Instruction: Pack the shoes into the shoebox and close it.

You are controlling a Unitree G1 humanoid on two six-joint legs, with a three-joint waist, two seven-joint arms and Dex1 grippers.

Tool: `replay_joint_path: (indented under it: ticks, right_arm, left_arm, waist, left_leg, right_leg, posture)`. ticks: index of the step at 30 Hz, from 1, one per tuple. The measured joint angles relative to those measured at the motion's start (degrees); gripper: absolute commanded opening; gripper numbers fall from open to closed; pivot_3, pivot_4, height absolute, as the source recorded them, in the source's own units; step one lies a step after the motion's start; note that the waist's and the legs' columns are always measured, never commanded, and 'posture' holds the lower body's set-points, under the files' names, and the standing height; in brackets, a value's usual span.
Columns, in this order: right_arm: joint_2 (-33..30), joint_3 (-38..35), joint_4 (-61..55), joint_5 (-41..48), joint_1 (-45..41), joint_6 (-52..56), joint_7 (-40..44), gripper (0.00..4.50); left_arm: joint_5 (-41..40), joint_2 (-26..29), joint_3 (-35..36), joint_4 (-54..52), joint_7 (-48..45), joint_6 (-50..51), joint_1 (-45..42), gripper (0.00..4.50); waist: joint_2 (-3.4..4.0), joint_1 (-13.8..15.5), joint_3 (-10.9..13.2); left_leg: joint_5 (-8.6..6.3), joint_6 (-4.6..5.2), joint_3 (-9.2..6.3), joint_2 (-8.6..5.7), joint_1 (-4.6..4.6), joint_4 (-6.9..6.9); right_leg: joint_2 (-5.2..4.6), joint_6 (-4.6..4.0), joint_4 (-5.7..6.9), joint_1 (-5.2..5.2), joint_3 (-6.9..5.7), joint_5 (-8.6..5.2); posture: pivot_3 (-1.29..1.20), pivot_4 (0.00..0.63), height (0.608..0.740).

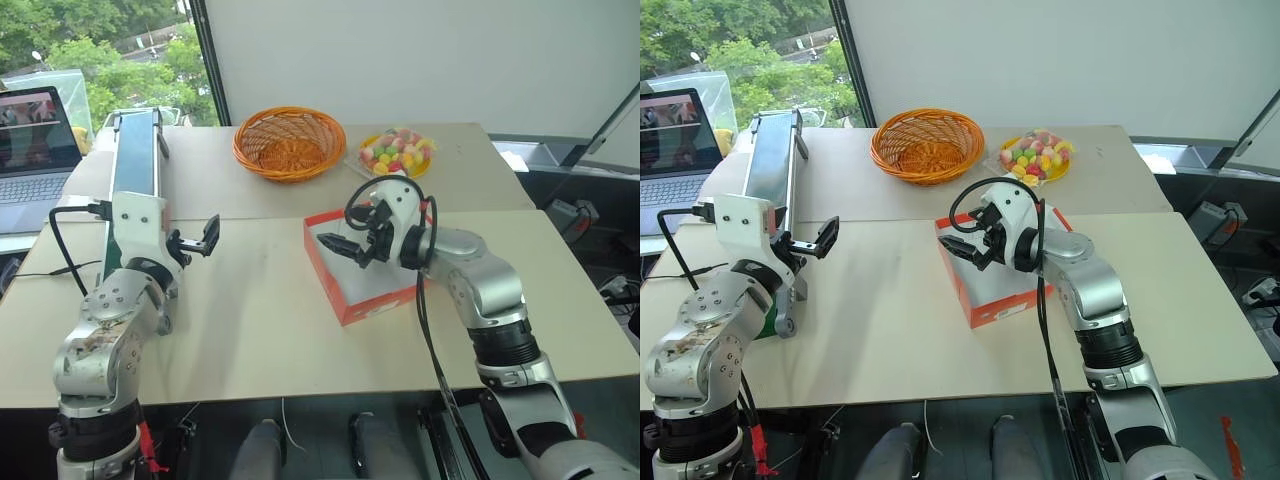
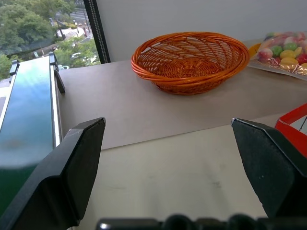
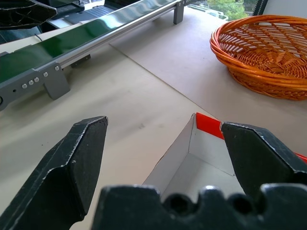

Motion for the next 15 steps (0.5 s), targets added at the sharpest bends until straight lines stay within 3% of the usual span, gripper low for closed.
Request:
replay_joint_path:
  ticks: [15]
  right_arm:
    - [0.88,1.85,7.38,-0.23,-4.15,-4.68,6.29,4.47]
  left_arm:
    - [2.33,1.12,6.03,5.09,1.62,-1.45,0.04,4.50]
  waist:
    - [0.00,0.00,0.00]
  left_leg:
    - [0.00,0.00,0.00,0.00,-0.01,0.00]
  right_leg:
    - [0.00,0.00,0.00,-0.02,0.00,0.00]
  posture:
    - [0.00,0.150,0.740]
